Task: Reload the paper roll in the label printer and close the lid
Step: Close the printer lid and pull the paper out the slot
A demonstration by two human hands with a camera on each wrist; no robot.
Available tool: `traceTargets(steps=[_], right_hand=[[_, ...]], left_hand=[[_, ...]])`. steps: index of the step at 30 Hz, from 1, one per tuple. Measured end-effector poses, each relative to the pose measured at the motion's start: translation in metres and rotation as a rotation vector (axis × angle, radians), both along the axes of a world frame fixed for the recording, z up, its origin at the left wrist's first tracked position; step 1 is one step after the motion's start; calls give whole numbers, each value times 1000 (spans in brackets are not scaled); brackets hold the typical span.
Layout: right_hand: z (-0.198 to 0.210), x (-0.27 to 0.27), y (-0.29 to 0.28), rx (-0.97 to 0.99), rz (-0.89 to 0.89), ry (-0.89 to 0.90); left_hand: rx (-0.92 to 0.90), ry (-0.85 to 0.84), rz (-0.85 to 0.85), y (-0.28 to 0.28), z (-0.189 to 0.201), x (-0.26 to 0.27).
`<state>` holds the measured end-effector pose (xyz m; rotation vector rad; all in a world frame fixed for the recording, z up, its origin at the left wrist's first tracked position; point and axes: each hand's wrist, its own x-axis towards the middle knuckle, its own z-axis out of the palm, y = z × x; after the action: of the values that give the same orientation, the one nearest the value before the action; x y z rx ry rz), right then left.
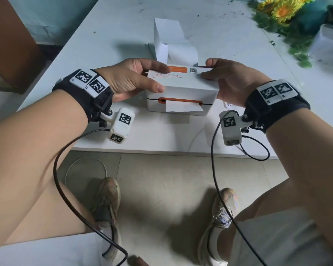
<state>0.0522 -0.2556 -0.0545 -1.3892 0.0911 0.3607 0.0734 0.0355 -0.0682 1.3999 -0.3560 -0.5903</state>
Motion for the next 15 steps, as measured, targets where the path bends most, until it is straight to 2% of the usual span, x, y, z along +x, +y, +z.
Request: traceTargets(steps=[8, 11, 15], right_hand=[[9, -22, 9, -144, -202, 19], [16, -31, 18, -184, -245, 50], [24, -37, 33, -331, -265, 129]], left_hand=[[137, 2, 28, 2, 12, -5], [251, -21, 102, -4, 23, -13], [355, -69, 189, -11, 32, -23]])
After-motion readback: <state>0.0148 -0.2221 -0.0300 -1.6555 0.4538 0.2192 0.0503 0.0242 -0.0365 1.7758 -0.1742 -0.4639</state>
